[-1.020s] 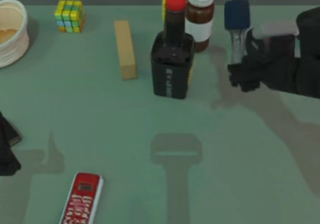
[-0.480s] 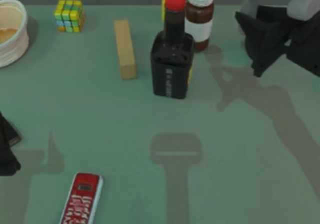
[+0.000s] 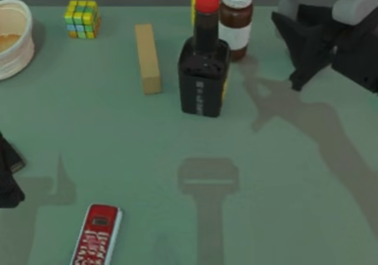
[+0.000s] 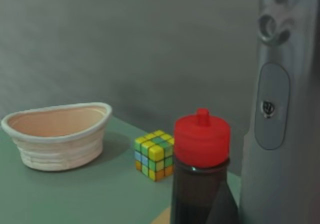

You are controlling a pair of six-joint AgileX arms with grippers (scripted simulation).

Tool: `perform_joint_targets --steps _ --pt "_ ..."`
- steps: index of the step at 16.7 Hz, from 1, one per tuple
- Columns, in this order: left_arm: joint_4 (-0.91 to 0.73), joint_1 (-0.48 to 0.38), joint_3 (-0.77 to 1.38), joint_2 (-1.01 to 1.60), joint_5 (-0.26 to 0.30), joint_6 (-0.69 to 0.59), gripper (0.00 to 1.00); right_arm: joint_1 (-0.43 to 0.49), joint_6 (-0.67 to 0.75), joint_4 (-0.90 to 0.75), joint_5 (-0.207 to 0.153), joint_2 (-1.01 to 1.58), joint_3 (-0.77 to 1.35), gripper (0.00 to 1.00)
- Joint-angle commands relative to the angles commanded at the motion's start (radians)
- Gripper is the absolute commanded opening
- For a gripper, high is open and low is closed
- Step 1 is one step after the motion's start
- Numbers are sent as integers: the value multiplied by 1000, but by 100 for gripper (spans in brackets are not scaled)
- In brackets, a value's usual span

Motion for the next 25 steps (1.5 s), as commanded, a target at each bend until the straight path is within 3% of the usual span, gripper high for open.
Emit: perform_joint_targets --steps 7,9,20,22,25 --pt "0 0 0 0 0 0 100 269 6 53 261 72 46 0" --pt "0 0 0 0 0 0 100 310 7 61 302 80 53 0" --pt "1 0 1 1 1 0 100 314 7 62 306 80 54 0" --pt "18 -9 26 34 30 1 100 314 7 62 306 80 54 0" --pt "78 -38 112 161 129 2 100 314 7 62 306 80 54 0"
